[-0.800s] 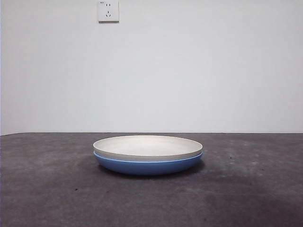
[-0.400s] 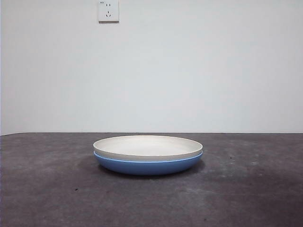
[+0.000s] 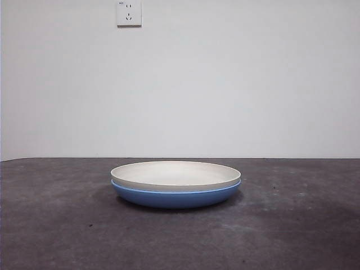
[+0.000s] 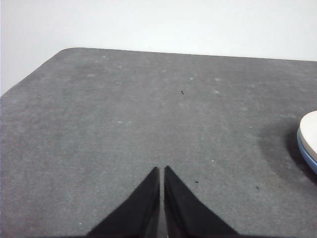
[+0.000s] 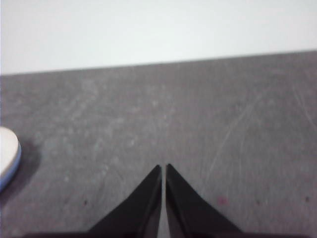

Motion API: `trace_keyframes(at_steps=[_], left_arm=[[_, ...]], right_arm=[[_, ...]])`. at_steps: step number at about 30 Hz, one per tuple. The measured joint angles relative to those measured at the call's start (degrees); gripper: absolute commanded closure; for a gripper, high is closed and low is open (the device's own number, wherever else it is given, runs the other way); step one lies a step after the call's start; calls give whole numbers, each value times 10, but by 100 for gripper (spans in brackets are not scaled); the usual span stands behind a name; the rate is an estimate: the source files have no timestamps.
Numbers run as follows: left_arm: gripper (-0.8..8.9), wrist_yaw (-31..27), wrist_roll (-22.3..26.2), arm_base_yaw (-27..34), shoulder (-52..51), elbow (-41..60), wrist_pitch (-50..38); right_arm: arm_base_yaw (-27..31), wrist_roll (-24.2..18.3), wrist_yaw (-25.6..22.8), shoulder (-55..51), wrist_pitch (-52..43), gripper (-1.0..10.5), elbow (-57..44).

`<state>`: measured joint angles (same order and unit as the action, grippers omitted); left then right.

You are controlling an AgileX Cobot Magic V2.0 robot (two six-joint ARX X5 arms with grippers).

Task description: Pick up the white plate, put it on the blue plate, put it on desk

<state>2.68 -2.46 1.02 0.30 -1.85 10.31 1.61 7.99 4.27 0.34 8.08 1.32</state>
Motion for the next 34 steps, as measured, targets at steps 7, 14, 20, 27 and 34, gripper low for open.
trace_keyframes(at_steps=[7,14,20,27,34], left_arm=[[798,0,0,0,0,0,0],[798,0,0,0,0,0,0],[798,0,0,0,0,0,0],[798,0,0,0,0,0,0],[798,0,0,0,0,0,0]], right_arm=[[0,3,0,0,24,939,0],[0,4,0,0,15,939,-1],[0,4,0,0,13,939,-1],[0,4,0,0,13,939,-1],[0,4,0,0,14,939,-1]])
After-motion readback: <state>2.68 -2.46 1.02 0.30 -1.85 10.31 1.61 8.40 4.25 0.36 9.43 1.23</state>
